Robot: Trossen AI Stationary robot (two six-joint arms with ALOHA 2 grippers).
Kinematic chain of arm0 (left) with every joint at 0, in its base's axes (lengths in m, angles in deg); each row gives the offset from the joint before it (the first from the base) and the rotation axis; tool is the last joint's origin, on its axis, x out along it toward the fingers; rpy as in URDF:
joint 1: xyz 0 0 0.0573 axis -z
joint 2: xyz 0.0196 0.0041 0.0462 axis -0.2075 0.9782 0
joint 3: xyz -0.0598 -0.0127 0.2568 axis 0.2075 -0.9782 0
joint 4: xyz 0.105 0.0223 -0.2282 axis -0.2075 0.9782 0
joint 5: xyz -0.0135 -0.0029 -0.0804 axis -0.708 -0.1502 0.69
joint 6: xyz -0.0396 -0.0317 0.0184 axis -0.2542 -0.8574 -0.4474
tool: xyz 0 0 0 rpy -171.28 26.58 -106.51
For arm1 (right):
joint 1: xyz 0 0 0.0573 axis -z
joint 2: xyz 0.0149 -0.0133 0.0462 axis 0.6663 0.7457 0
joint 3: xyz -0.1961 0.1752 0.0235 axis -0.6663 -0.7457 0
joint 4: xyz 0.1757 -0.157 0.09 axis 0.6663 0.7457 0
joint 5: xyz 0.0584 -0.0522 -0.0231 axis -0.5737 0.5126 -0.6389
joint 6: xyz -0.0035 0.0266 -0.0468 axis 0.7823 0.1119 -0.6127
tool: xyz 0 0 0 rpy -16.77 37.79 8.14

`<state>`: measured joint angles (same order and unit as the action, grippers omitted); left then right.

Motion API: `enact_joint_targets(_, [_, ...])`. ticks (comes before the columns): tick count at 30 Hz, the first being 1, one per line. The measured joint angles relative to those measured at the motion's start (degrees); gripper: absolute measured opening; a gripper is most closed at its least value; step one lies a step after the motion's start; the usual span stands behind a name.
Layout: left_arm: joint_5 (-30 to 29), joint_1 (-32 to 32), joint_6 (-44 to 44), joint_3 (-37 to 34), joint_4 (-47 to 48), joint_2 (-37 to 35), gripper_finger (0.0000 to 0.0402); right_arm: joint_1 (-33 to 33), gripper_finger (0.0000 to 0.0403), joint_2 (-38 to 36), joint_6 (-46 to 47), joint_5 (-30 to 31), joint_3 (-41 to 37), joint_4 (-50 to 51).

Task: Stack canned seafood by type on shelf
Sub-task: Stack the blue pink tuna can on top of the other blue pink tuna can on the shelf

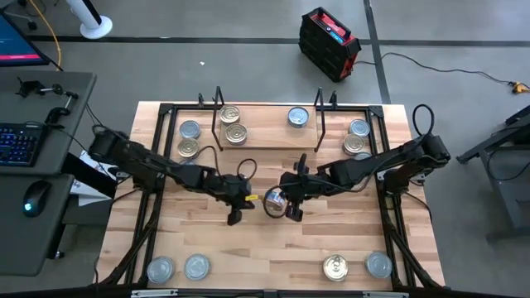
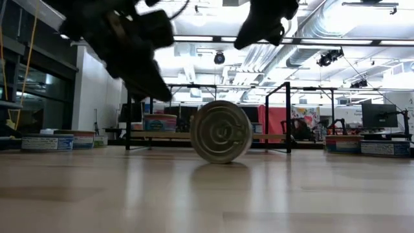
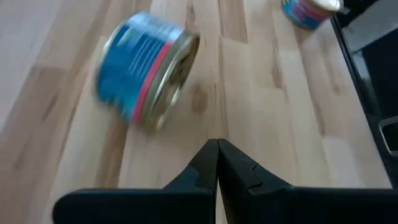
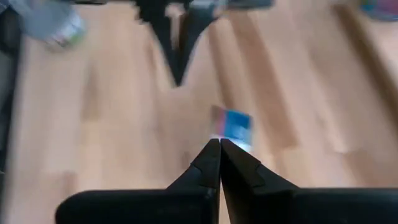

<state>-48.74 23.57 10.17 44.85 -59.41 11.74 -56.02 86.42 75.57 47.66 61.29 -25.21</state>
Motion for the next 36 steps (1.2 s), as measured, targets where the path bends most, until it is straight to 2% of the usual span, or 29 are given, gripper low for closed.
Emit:
enact_joint_targets(3, [-0.61, 0.0, -0.55, -1.56, 4.85, -5.78, 0.0, 0.43, 0.0013, 0.25, 5.15, -1.69, -1.33, -5.11])
enact_joint_targets(5, [-2.47, 0.0, -1.5, -3.41, 6.35, -9.31, 0.0, 1.0, 0.0037, 0.63, 5.52, -4.16, -1.33, -6.19])
enact_joint_targets(10, [-7.73, 0.0, -6.75, -9.48, 6.92, -17.05, 0.0, 1.53, 0.0149, 1.97, 5.51, -6.19, -1.4, -5.54])
enact_joint_targets(15, [-11.59, 0.0, -12.8, -12.89, 6.01, -20.79, 0.0, 1.31, 0.0275, 5.38, 4.86, -3.15, -1.4, -3.91])
enact_joint_targets(19, [-13.71, 0.0, -16.44, -13.23, 6.14, -20.9, 0.0, 1.84, 0.0331, 8.76, 1.75, -1.92, -1.4, -3.89])
enact_joint_targets(26, [-13.77, 0.0, -17.68, -13.21, 3.69, -20.91, 0.0, 2.78, 0.0342, 12.58, 1.25, -3.42, -1.4, -2.77])
enact_joint_targets(31, [-12.19, 0.0, -19.13, -12.91, -1.9, -21.16, 0.0, 2.67, 0.0342, 14.91, 1.65, -4.36, -1.4, -0.68])
enact_joint_targets(34, [-8.71, 0.01, -19.72, -9.03, -1.4, -22.93, 0.0, 2.58, 0.034, 15.93, 2.98, -4.91, -1.4, 0.54])
enact_joint_targets(36, [-8.51, 0.13, -16.62, -5.69, 2.2, -24.98, 0.0, 2.47, 0.033, 16.02, 3.17, -4.93, -1.4, 0.25])
